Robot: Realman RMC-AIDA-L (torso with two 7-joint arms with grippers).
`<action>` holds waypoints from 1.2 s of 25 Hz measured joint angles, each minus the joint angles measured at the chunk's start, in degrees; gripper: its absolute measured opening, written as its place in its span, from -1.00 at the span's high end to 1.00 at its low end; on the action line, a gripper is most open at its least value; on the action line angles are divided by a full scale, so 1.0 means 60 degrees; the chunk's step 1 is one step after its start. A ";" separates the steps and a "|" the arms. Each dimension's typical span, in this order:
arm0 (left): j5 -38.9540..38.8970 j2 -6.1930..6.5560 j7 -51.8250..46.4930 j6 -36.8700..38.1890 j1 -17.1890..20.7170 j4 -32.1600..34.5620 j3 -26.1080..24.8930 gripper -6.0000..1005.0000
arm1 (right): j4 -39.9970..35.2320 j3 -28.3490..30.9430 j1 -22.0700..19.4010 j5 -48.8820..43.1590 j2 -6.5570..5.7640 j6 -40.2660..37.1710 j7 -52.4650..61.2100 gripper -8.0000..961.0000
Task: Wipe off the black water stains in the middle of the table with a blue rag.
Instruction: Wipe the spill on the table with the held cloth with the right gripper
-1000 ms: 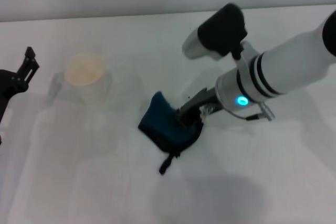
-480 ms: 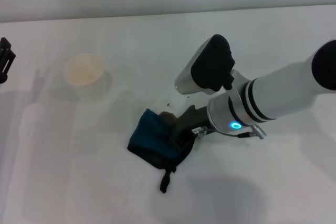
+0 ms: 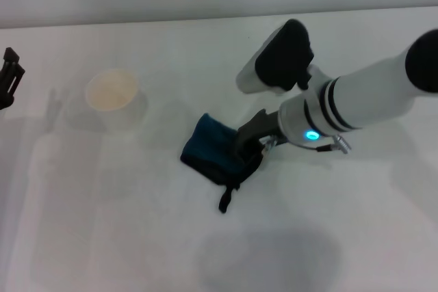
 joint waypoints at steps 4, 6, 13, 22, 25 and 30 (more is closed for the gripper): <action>0.0017 -0.0014 -0.0004 0.0029 -0.0003 0.0000 0.0024 -0.77 | 0.0346 0.0739 0.0072 -0.0093 -0.0014 0.0043 -0.0381 0.85; 0.0000 -0.0017 -0.0004 0.0049 -0.0004 -0.0001 -0.0021 -0.77 | 0.0412 0.1136 0.0020 -0.0168 -0.0015 0.0078 -0.0603 0.85; -0.0038 -0.0018 -0.0165 0.0063 -0.0042 0.0008 -0.0028 -0.77 | 0.0674 0.2621 0.0010 -0.0829 -0.0029 0.0174 -0.0732 0.85; -0.0053 0.0004 -0.0645 0.0202 -0.0165 0.0000 -0.0645 -0.77 | 0.0670 0.3340 -0.0214 -0.0733 0.0002 0.0259 -0.0738 0.83; -0.0053 0.0020 -0.0647 0.0233 -0.0264 -0.0022 -0.0974 -0.77 | 0.0661 0.3230 -0.0211 -0.0450 0.0056 0.0260 -0.0831 0.82; -0.0052 0.0024 -0.0648 0.0236 -0.0359 -0.0084 -0.1109 -0.77 | 0.0682 0.2883 -0.0157 0.0059 0.0067 0.0273 -0.1103 0.81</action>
